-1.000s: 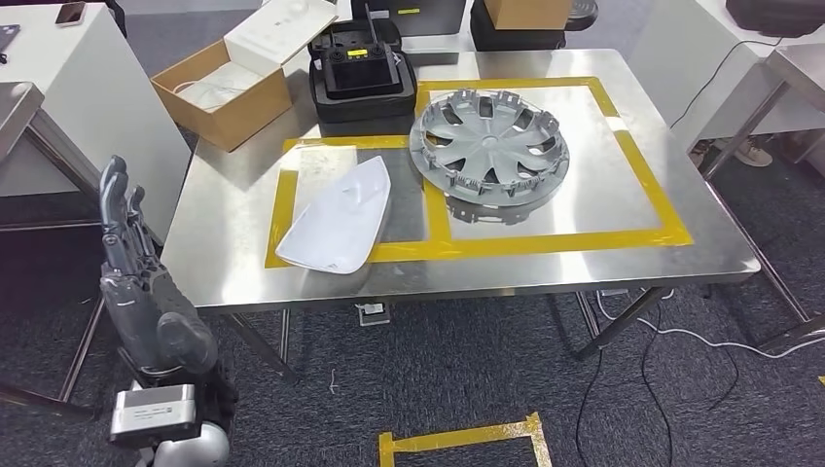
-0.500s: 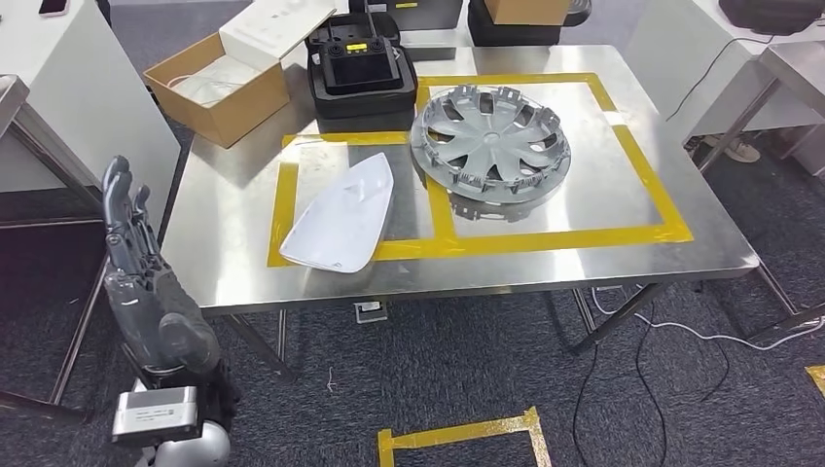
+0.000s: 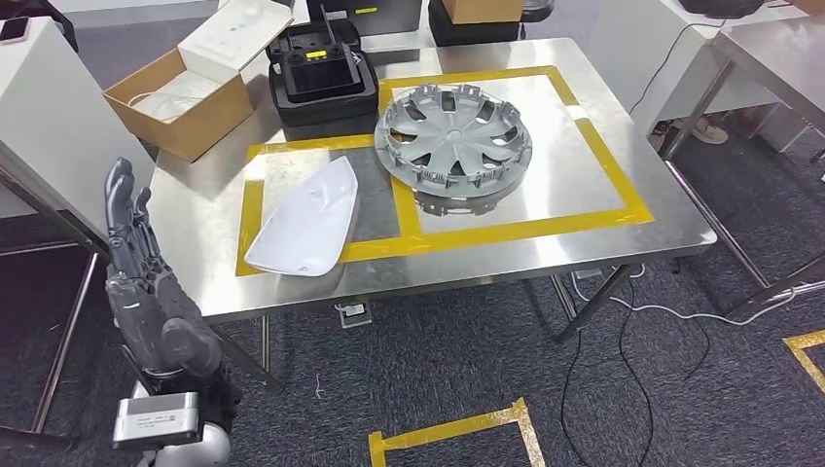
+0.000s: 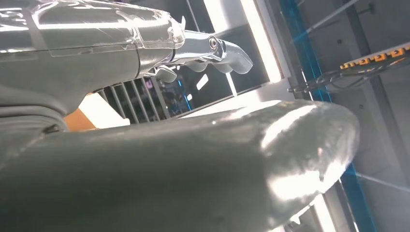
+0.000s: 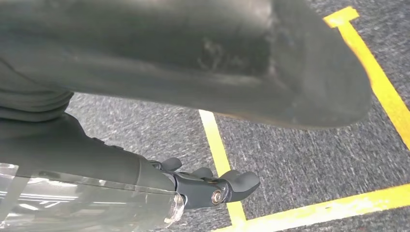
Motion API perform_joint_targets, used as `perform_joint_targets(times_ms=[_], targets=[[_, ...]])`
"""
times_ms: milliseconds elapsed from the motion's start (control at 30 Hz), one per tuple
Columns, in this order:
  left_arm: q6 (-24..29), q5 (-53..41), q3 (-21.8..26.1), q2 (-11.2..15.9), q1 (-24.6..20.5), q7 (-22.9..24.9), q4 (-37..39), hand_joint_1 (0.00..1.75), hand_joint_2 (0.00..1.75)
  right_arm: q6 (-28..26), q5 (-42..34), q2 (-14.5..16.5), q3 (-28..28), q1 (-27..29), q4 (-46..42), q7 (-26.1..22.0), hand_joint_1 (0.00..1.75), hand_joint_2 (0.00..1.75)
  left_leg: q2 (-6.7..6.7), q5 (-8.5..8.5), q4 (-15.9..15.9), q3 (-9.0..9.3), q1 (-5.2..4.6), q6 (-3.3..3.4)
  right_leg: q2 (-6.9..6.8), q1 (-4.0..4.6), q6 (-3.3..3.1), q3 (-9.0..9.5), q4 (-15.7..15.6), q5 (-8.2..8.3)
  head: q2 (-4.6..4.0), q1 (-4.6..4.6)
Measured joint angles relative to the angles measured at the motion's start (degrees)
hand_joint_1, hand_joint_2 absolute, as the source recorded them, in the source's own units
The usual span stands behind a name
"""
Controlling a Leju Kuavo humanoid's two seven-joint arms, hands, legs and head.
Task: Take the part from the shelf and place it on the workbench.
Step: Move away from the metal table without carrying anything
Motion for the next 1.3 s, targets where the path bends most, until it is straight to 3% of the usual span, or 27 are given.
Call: perform_joint_targets(times_ms=[67,133,200,300,333,367,400,467,500,567,600,633,700,767,833,900,933,1000,1067,1133,1167,1233,1300], targets=[[0.0,0.0,0.0,0.0,0.0,0.0,0.0,0.0,0.0,0.0,-0.1,0.0,0.0,-0.2,0.0,-0.1,0.0,0.0,-0.78,-0.13,-1.7,0.77,-0.09,0.62,0.91,-0.15,0.67,-0.61,0.7,-0.26,0.0,0.04],[0.0,0.0,0.0,0.1,0.0,0.0,0.0,0.0,0.0,0.0,-0.1,0.0,0.0,-0.2,0.0,-0.1,0.0,0.0,0.31,-0.02,-1.8,0.78,-0.17,1.33,1.44,-0.41,1.22,-0.91,0.8,-0.21,0.0,0.02],[0.0,0.0,0.0,0.1,0.0,0.0,0.0,0.0,0.0,0.0,-0.1,0.1,-0.1,-0.3,0.0,-0.1,0.0,0.0,1.69,0.1,-2.0,0.9,-0.03,1.84,-0.03,-0.46,1.85,-2.15,3.3,-1.83,0.0,0.3],[0.0,0.0,0.0,0.1,0.1,0.0,0.0,0.0,0.0,0.0,-0.3,0.2,-0.1,-0.5,0.0,-0.1,0.0,0.0,3.89,-0.05,-2.0,0.95,-0.12,2.14,-2.55,-0.79,2.71,-6.71,12.6,-6.48,0.0,0.57],[0.0,0.0,0.0,0.1,0.1,0.0,0.0,0.0,0.0,0.0,-0.3,0.3,-0.1,-0.4,0.0,-0.1,0.0,0.0,4.53,-0.13,-2.0,0.97,-0.15,2.15,-2.81,-0.9,2.83,-7.7,14.6,-6.93,0.0,0.57],[0.0,0.0,0.0,0.1,0.0,0.0,0.0,0.0,0.0,0.0,-0.3,0.3,-0.1,-0.2,0.0,-0.1,0.0,0.0,5.08,-0.23,-2.0,1.02,-0.16,2.11,-2.99,-0.98,2.83,-7.85,14.8,-6.38,0.0,0.57],[0.0,0.0,0.0,0.2,0.0,0.0,0.0,0.0,0.0,0.0,-0.3,0.3,-0.1,0.0,0.0,-0.1,0.0,0.0,5.59,-0.33,-2.0,1.1,-0.17,2.01,-3.15,-1.02,2.71,-7.06,13.2,-4.91,0.0,0.56],[0.0,0.0,0.0,0.1,0.0,0.0,0.0,0.0,0.0,0.0,-0.3,0.2,-0.1,0.1,0.0,-0.1,0.0,0.0,6.47,-0.52,-2.0,1.35,-0.2,1.72,-4.2,-0.81,2.15,-3.73,6.5,-1.36,0.0,0.56],[0.0,0.0,0.0,0.1,0.0,-0.1,0.0,0.0,0.0,0.0,-0.3,0.2,-0.1,0.1,0.0,-0.1,0.0,0.0,6.87,-0.63,-2.1,1.42,-0.27,1.52,-4.92,-0.53,1.78,-2.28,3.5,-0.36,0.0,0.56],[0.0,0.0,0.0,0.1,-0.1,-0.2,0.0,0.0,0.0,0.0,-0.4,0.0,-0.1,-0.1,0.0,-0.2,0.0,0.0,7.66,-0.68,-2.3,1.52,-0.35,1.03,-5.82,0.04,1.08,-1.15,0.8,-0.1,0.0,0.53],[0.0,0.1,0.0,0.1,-0.1,-0.2,0.0,0.0,0.0,0.0,-0.4,-0.1,-0.1,-0.1,0.0,-0.2,0.0,0.0,8.04,-0.65,-2.5,1.65,-0.35,0.72,-5.53,0.19,0.77,-1.18,0.5,-0.06,0.0,0.52],[0.0,0.1,0.0,0.1,-0.1,-0.3,0.0,0.0,0.0,0.0,-0.4,-0.2,-0.1,0.0,0.0,-0.2,0.0,0.0,8.01,-0.74,-2.6,1.88,-0.27,0.36,-5.16,0.1,0.43,-1.02,0.1,0.15,0.0,0.49],[0.0,0.2,0.0,0.1,-0.1,-0.5,0.0,0.0,0.0,0.0,-0.4,-0.3,-0.1,0.1,0.0,-0.2,0.0,0.0,5.74,-2.05,-1.2,1.58,-0.18,-0.08,-4.43,-0.12,-0.27,-0.4,-0.9,0.62,0.0,0.37],[0.0,0.3,0.0,0.1,-0.1,-0.7,0.0,0.0,0.0,0.0,-0.4,-0.3,-0.1,-0.1,0.0,-0.2,0.0,0.0,3.17,-5.1,4.3,-1.1,-0.21,-0.1,-3.69,-0.15,-0.78,-0.01,-1.4,0.84,0.0,0.11],[0.0,0.3,0.0,0.1,0.0,-0.7,0.0,0.0,0.0,0.0,-0.4,-0.3,-0.1,-0.3,0.0,-0.2,0.0,0.0,2.88,-7.15,10.4,-4.64,-0.28,-0.09,-2.75,0.05,-1.03,0.01,-1.3,0.76,0.0,-0.04],[0.0,0.3,0.0,0.1,0.0,-0.7,0.1,0.0,0.0,0.0,-0.5,-0.3,-0.1,-0.2,0.0,-0.2,0.0,0.0,2.9,-5.31,10.5,-5.48,-0.3,-0.06,-1.68,0.15,-1.03,0.04,-1.0,0.55,0.0,-0.04],[0.0,0.3,0.0,0.1,0.0,-0.7,0.1,0.0,0.0,0.0,-0.5,-0.3,-0.1,-0.2,0.0,-0.2,0.0,0.0,2.58,-3.12,7.9,-4.5,-0.28,0.0,-1.1,0.12,-0.94,0.05,-0.8,0.36,0.0,-0.05],[0.0,0.4,0.0,0.1,0.0,-0.7,0.1,0.0,0.0,0.0,-0.5,-0.3,-0.1,-0.3,0.0,-0.2,0.0,0.0,0.49,0.15,1.6,-1.86,-0.06,0.21,-0.02,0.05,-0.47,-0.2,0.2,-0.23,0.0,-0.03],[0.0,0.4,0.0,0.1,0.0,-0.7,0.1,0.0,0.0,0.0,-0.5,-0.3,-0.1,-0.4,0.0,-0.2,0.0,0.0,-1.09,0.65,-1.1,-0.59,-0.01,0.54,0.98,-0.11,0.21,-0.75,1.0,-0.67,0.0,0.0],[0.0,0.6,0.0,0.1,0.0,-0.9,0.1,0.0,0.0,0.0,-0.5,-0.3,-0.1,-0.4,0.0,-0.2,0.0,0.0,-0.37,0.46,-1.4,-0.37,-0.17,1.12,1.81,-0.37,0.89,-1.08,1.1,-0.71,0.0,-0.02],[0.0,0.8,0.0,0.1,0.0,-1.1,0.1,0.0,0.0,-0.1,-0.5,-0.3,-0.1,-0.3,0.0,-0.2,0.0,0.0,0.27,0.48,-1.6,-0.19,-0.17,1.41,1.31,-0.4,1.21,-1.26,1.4,-0.93,0.0,0.09],[0.0,1.7,0.0,-0.1,0.0,-1.7,0.1,0.0,0.0,-0.1,-0.6,-0.3,-0.1,-0.6,0.0,-0.2,0.0,0.0,1.86,0.46,-1.9,0.22,-0.1,1.93,-0.88,-0.47,1.86,-2.8,4.5,-2.73,0.0,0.36],[0.0,2.5,0.0,-0.2,0.0,-2.0,0.1,0.0,0.0,-0.1,-0.7,-0.3,-0.1,-0.9,-0.1,-0.3,0.0,0.0,3.49,0.22,-2.0,0.47,-0.26,2.22,-2.63,-0.76,2.46,-6.2,10.9,-5.66,0.0,0.53]])
